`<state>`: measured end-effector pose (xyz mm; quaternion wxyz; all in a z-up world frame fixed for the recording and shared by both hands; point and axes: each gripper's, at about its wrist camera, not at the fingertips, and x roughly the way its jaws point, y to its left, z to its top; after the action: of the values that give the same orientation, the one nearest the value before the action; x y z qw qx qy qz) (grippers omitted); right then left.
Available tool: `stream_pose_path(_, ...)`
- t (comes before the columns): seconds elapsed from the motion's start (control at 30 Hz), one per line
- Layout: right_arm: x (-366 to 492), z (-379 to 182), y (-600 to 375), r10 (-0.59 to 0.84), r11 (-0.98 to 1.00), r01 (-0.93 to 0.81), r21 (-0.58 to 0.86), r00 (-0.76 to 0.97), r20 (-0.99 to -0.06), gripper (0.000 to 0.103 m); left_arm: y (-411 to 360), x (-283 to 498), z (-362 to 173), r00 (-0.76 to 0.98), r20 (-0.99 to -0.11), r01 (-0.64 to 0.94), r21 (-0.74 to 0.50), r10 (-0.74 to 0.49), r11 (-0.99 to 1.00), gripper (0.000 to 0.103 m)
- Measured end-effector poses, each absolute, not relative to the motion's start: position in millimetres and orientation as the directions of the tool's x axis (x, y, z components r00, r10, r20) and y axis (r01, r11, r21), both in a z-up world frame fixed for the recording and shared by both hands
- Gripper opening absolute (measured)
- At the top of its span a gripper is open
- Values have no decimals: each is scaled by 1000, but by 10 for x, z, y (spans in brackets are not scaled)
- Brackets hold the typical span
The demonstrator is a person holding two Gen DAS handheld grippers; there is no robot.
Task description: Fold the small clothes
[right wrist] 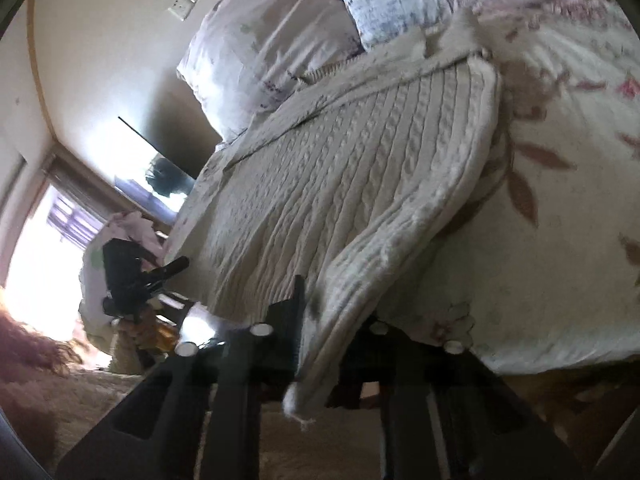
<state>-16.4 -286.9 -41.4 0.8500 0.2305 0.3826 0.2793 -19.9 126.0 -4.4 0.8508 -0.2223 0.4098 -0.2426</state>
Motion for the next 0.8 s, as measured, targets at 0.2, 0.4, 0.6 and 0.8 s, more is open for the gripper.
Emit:
stream_pose_path(0.2, -188, -98, -2964, 494, 846, -283, 451, 735, -464, 7, 1316, -126, 151, 630, -582, 217, -502, -513, 837, 6)
stream_pose_path(0.4, -162, 191, -2922, 319, 932, -222, 286, 877, -359, 7, 1417, 35, 468, 752, -539, 158, -412, -380, 897, 6)
stream_pose_path(0.6, -127, 400, -2765, 216, 973, -186, 133, 939, -266, 7, 1377, 263, 767, 832, -495, 116, -286, -251, 951, 6)
stream_pose_path(0.8, -8, 508, -2638, 138, 990, -139, 12, 964, -227, 7, 1253, 497, 927, 864, -472, 93, -191, -174, 977, 6)
